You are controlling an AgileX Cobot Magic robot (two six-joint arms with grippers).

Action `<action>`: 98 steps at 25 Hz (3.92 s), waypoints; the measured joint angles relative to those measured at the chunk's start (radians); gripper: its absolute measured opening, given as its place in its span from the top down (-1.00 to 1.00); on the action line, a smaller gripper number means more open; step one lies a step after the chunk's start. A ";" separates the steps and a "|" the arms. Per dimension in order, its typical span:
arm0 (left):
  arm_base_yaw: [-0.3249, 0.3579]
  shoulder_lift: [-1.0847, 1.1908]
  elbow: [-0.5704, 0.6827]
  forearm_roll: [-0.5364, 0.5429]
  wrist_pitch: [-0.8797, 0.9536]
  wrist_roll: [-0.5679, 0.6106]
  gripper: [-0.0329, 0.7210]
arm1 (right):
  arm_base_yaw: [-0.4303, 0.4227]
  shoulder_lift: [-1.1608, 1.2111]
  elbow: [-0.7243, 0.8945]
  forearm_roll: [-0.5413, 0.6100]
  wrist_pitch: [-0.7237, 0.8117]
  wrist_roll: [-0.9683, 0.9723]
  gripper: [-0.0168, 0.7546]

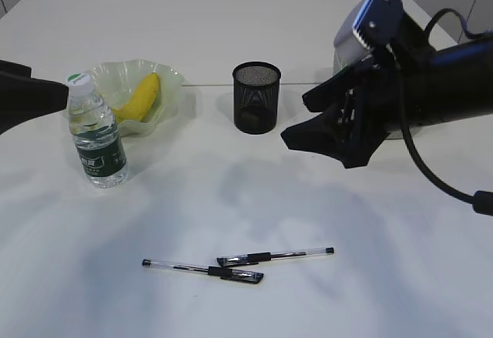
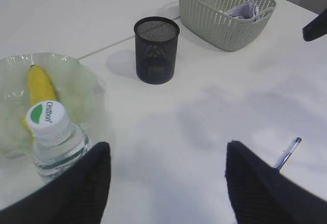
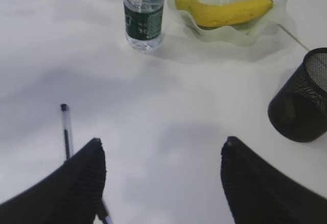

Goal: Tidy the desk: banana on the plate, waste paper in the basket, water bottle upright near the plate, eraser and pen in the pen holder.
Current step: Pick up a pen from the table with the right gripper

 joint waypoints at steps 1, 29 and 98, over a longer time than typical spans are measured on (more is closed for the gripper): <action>0.000 0.000 0.000 0.002 0.000 0.000 -0.42 | 0.011 0.008 0.005 0.000 0.026 -0.028 -0.41; 0.000 0.000 0.000 0.013 -0.002 -0.002 -0.41 | 0.150 0.136 0.027 0.000 0.202 -0.415 -0.11; 0.000 -0.051 0.000 0.044 0.016 -0.019 -0.41 | 0.223 0.307 -0.043 2.481 1.152 -3.049 -0.05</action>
